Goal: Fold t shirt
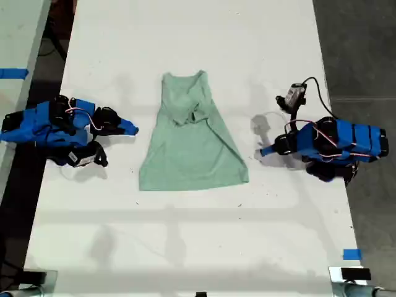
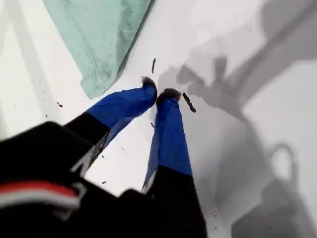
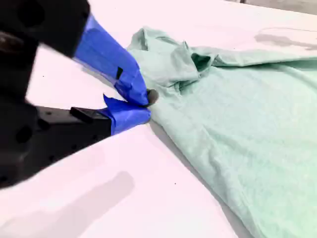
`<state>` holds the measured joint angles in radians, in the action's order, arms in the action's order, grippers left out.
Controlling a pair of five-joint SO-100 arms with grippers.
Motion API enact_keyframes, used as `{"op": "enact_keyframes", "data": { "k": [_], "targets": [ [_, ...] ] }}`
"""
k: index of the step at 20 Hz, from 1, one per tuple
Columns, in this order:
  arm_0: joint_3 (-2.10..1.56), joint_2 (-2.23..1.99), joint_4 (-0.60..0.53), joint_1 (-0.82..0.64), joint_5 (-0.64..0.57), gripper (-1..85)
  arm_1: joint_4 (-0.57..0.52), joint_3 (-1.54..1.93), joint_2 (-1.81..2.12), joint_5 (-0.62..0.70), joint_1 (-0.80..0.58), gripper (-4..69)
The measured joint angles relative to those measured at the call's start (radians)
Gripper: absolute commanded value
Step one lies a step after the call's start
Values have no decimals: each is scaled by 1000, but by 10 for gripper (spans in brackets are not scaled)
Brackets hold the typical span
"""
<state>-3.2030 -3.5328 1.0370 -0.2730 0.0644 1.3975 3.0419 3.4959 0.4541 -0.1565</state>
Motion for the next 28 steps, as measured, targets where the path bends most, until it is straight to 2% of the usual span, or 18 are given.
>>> {"op": "enact_keyframes", "data": {
  "k": [10,11,12,14,16,18,19,21,24,25,26,28],
  "targets": [
    [0,0,0,0,0,-2,0,0,0,-3,0,11],
    [0,0,0,0,0,-2,0,0,0,-46,2,35],
    [0,0,0,0,0,-2,0,0,0,-64,-3,25],
    [0,0,0,0,0,-2,-15,-2,0,-41,80,13],
    [0,0,0,0,0,-2,-49,-20,-2,-101,106,14],
    [0,0,0,0,0,-2,-3,-110,-97,-230,133,23],
    [0,0,0,0,0,-2,26,-195,-184,-290,149,44],
    [0,0,0,-5,0,-2,46,-413,-448,-362,163,226],
    [0,0,0,-8,0,-2,44,-739,-902,-382,166,299],
    [0,0,0,-8,0,-2,37,-825,-1022,-382,166,380],
    [0,0,0,-8,0,-2,23,-884,-1118,-379,164,417],
    [0,0,0,-8,0,-2,-55,-904,-1244,-385,164,383]
  ]
}}
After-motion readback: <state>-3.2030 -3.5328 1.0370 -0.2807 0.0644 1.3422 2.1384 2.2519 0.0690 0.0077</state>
